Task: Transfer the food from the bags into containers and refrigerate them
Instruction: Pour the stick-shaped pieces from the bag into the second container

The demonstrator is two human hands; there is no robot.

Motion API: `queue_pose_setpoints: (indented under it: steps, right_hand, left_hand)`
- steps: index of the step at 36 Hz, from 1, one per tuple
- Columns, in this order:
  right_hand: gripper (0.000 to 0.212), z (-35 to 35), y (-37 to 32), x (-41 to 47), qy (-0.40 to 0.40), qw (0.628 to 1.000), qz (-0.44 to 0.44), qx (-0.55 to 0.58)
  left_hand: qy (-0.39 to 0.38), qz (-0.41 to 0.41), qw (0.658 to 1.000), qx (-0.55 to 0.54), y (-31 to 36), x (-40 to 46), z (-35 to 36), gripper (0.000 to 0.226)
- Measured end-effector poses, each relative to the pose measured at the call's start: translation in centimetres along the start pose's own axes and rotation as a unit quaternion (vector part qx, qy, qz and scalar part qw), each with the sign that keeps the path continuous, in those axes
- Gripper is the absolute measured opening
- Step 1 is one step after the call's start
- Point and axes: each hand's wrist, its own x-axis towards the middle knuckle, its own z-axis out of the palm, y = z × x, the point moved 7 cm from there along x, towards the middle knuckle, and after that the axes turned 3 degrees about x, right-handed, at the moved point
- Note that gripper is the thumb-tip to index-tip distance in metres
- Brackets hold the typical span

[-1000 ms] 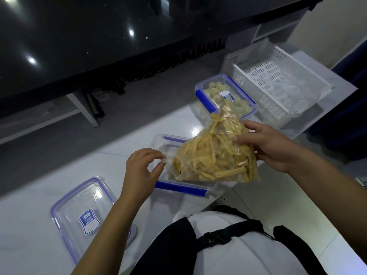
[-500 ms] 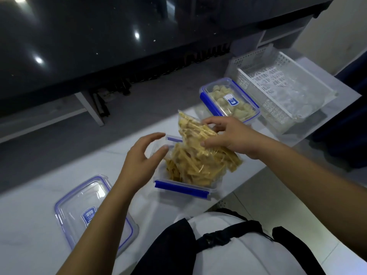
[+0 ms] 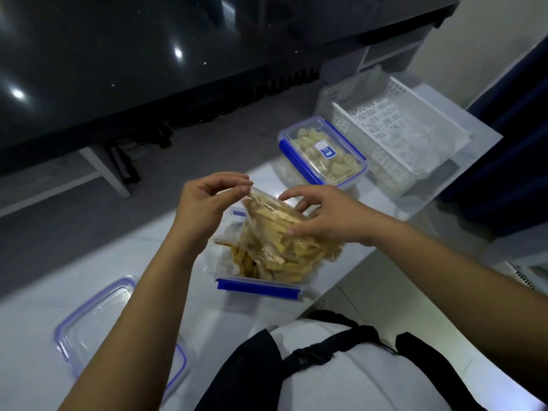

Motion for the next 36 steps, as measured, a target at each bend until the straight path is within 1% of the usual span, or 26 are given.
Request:
queue_pose_setpoints:
  steps: [2,5,10,12,14,16,18,21,25,27,29,31,33,36]
  right_hand:
    - [0.06,0.2,0.7,-0.5,-0.006,1.0,0.005,0.004]
    - [0.054,-0.2,1.8,-1.3,0.022,1.0,0.003,-0.012]
    - [0.027,-1.8,3.7,-3.7,0.074,0.995,-0.018,0.057]
    - [0.019,-2.5,4.6,-4.6,0.097,0.992,-0.02,0.074]
    - [0.019,-3.0,5.5,-5.1,0.12,0.988,-0.01,0.101]
    - [0.022,-2.8,6.2,-5.3,0.136,0.982,0.005,0.127]
    - [0.02,-2.4,6.3,-5.3,0.15,0.98,0.007,0.128]
    - [0.011,-2.6,6.0,-5.3,0.19,0.977,-0.011,0.091]
    - [0.009,-3.7,4.4,-5.6,0.234,0.968,-0.049,0.075]
    - [0.012,-4.3,3.2,-5.9,0.247,0.961,-0.086,0.088]
    - [0.017,-5.0,2.2,-6.3,0.263,0.95,-0.131,0.11]
    - [0.017,-5.3,1.6,-6.5,0.271,0.942,-0.157,0.121]
    - [0.016,-5.3,1.6,-6.3,0.278,0.937,-0.167,0.129]
    - [0.012,-4.6,2.5,-5.5,0.279,0.935,-0.151,0.16]
  left_hand:
    - [0.004,0.0,1.0,0.003,-0.1,-0.1,-0.4,0.018]
    - [0.017,0.007,1.0,-0.008,-0.3,-0.4,-1.1,0.022]
    - [0.038,0.016,0.998,-0.048,-0.4,-1.0,-1.9,0.021]
    - [0.043,0.012,0.998,-0.054,-0.6,-1.2,-2.0,0.021]
    - [0.043,0.003,0.997,-0.056,-0.9,-1.3,-1.9,0.02]
    - [0.041,-0.009,0.997,-0.066,-1.1,-1.4,-1.8,0.013]
    - [0.039,-0.015,0.996,-0.074,-1.2,-1.5,-1.6,0.01]
    - [0.041,-0.014,0.997,-0.066,-1.0,-1.6,-1.5,0.012]
    - [0.046,-0.014,0.996,-0.074,-0.5,-1.6,-1.5,0.012]
    - [0.047,-0.01,0.996,-0.075,-0.3,-1.6,-1.7,0.015]
    - [0.051,-0.01,0.994,-0.091,0.0,-1.7,-1.9,0.01]
    - [0.058,-0.01,0.992,-0.11,0.2,-1.9,-2.2,0.015]
    - [0.066,-0.007,0.992,-0.112,0.3,-2.0,-2.4,0.018]
    - [0.073,-0.018,0.99,-0.121,-0.2,-2.2,-2.4,0.013]
